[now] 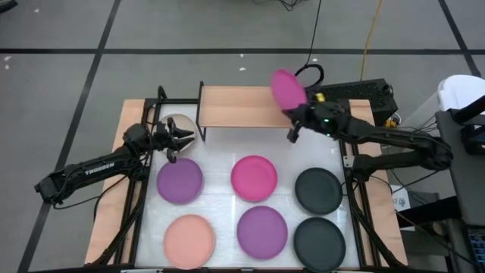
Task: Place and stack plates onto a shelf
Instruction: Put the top pink plate on the shelf, then stack the light gray plate on top of the pink plate on the shelf
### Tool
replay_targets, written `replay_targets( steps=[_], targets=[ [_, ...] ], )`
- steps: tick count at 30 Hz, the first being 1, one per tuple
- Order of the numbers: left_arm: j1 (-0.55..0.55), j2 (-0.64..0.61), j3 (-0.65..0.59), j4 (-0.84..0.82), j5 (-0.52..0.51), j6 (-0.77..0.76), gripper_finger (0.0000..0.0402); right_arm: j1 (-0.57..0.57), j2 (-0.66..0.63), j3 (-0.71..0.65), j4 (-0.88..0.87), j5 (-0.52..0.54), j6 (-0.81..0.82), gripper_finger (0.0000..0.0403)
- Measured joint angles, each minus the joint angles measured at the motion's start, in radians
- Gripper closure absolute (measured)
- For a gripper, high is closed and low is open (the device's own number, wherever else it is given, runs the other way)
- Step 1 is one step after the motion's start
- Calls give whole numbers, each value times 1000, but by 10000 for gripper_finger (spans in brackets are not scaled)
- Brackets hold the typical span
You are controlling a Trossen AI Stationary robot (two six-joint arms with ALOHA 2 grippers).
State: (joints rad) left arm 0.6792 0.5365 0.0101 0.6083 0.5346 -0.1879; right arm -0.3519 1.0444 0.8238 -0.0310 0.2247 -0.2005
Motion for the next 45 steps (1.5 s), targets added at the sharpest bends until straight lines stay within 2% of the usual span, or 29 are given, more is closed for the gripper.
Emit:
replay_targets(
  steps=[3, 8, 17, 28, 35, 38, 42, 45],
  targets=[
    [0, 0, 0, 0, 0, 0, 273, 10, 95, 36, 14, -44, -60, 403],
    [0, 0, 0, 0, 0, 0, 273, 46, 215, 56, 18, -44, -152, 403],
    [0, 0, 0, 0, 0, 0, 273, 46, 304, 59, -2, -41, -159, 400],
    [0, 0, 0, 0, 0, 0, 273, 46, 309, 59, 21, -47, -129, 305],
    [0, 0, 0, 0, 0, 0, 273, 73, 213, 58, 77, -49, -126, 262],
    [0, 0, 0, 0, 0, 0, 273, 85, 143, 55, 85, -78, -125, 259],
    [0, 0, 0, 0, 0, 0, 273, 102, 38, 30, 83, -170, -112, 263],
    [0, 0, 0, 0, 0, 0, 273, 128, -41, -10, 83, -177, -102, 267]
  ],
)
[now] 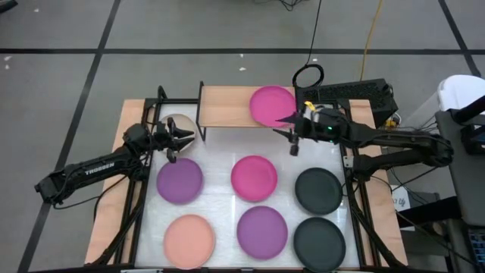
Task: Place and stack plates onto a shelf
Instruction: Stack the light gray plate on top of the pink plate on the shelf
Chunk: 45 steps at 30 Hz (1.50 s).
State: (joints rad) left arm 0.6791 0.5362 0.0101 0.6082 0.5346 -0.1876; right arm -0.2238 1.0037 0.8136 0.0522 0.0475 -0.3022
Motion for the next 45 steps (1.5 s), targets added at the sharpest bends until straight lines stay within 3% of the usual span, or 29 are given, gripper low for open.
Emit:
replay_targets(
  steps=[8, 20, 40, 43, 45],
  targets=[
    [0, 0, 0, -11, 4, -35, 273, 61, -177, -163, 64, 1, 2, 268],
    [0, 0, 0, -13, 4, -52, 273, 61, -229, -432, 497, 3, 6, 268],
    [0, 1, 3, 83, -38, -189, 273, 62, -231, -446, 540, 3, 110, 268],
    [-8, 0, 88, 74, 14, -150, 273, 62, -230, -446, 539, 3, 110, 268],
    [-32, -1, 182, -83, 17, -89, 273, 62, -230, -446, 539, 3, 110, 268]
  ],
)
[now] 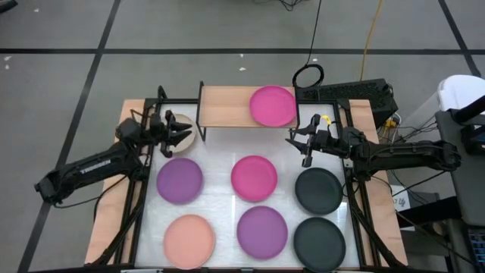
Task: Place and stack plates onto a shelf
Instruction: Stack the light gray plate on top of the pink plate on the shelf
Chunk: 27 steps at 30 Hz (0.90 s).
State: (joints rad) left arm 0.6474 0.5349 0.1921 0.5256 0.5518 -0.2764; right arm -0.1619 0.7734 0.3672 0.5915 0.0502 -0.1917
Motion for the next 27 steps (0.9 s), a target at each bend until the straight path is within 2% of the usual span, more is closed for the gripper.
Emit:
replay_targets(
  steps=[2, 5, 7, 9, 13, 17, 27],
  targets=[
    [-39, 12, 120, -270, -75, 115, 273, 0, 0, 0, 0, 0, -1, 268],
    [-120, 70, 292, -669, -303, 267, 273, 0, 0, 0, -1, 0, -1, 268],
    [-171, 114, 383, -858, -453, 295, 273, 0, 0, 0, -3, 0, 0, 268],
    [-215, 148, 454, -974, -561, 285, 273, 0, 0, 0, -10, 0, 10, 268],
    [-276, 215, 513, -1109, -701, 168, 273, 0, 0, 0, -22, 0, 23, 268],
    [-298, 298, 492, -1183, -776, 45, 273, 0, 0, 0, -43, 0, 22, 268],
    [-303, 570, 383, -1148, -789, -109, 273, 0, 0, 0, -44, 0, 16, 268]
  ],
)
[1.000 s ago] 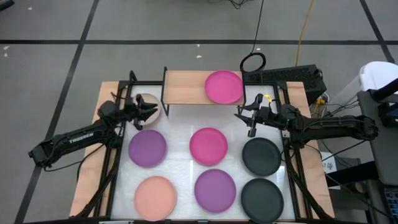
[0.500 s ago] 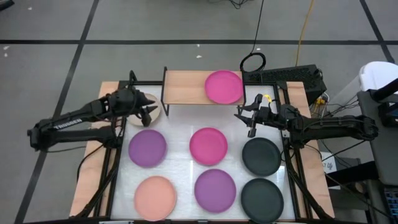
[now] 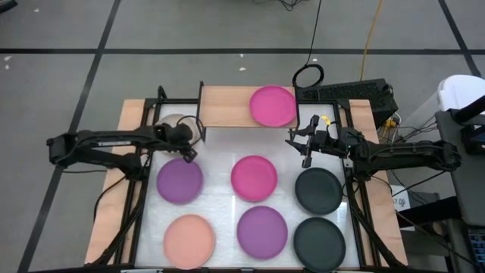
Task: Place and stack plates onto a shelf
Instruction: Stack the light gray plate on top of the pink plate on the shelf
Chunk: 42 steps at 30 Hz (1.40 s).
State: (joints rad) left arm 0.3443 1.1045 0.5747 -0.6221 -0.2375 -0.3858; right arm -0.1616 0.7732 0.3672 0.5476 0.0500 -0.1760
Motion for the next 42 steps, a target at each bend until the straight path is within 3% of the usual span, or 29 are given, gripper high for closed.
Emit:
replay_targets(
  steps=[8, 15, 18, 23, 26, 30, 37, 42],
  targets=[
    [0, 147, 0, 28, -6, -43, 273, 0, 0, 0, -1, 0, 5, 268],
    [4, 209, 0, 24, -79, -89, 275, 0, 0, 0, -12, 0, 18, 268],
    [4, 213, 0, 26, -78, -88, 299, 0, 0, 0, -14, 0, 17, 268],
    [4, 206, 3, 14, -59, -33, 378, 0, 0, 0, -14, 0, 26, 268],
    [0, 190, 26, 4, -49, -32, 391, 0, 0, 0, -18, 0, 27, 268],
    [-7, 154, 119, -95, -72, -41, 393, 0, 0, 0, -16, 0, 19, 268],
    [-16, 92, 355, -385, -228, -56, 393, 0, 0, 0, -25, 0, 34, 268],
    [-19, 78, 546, -464, -337, 1, 393, 0, 0, 0, -25, 0, 34, 268]
  ],
)
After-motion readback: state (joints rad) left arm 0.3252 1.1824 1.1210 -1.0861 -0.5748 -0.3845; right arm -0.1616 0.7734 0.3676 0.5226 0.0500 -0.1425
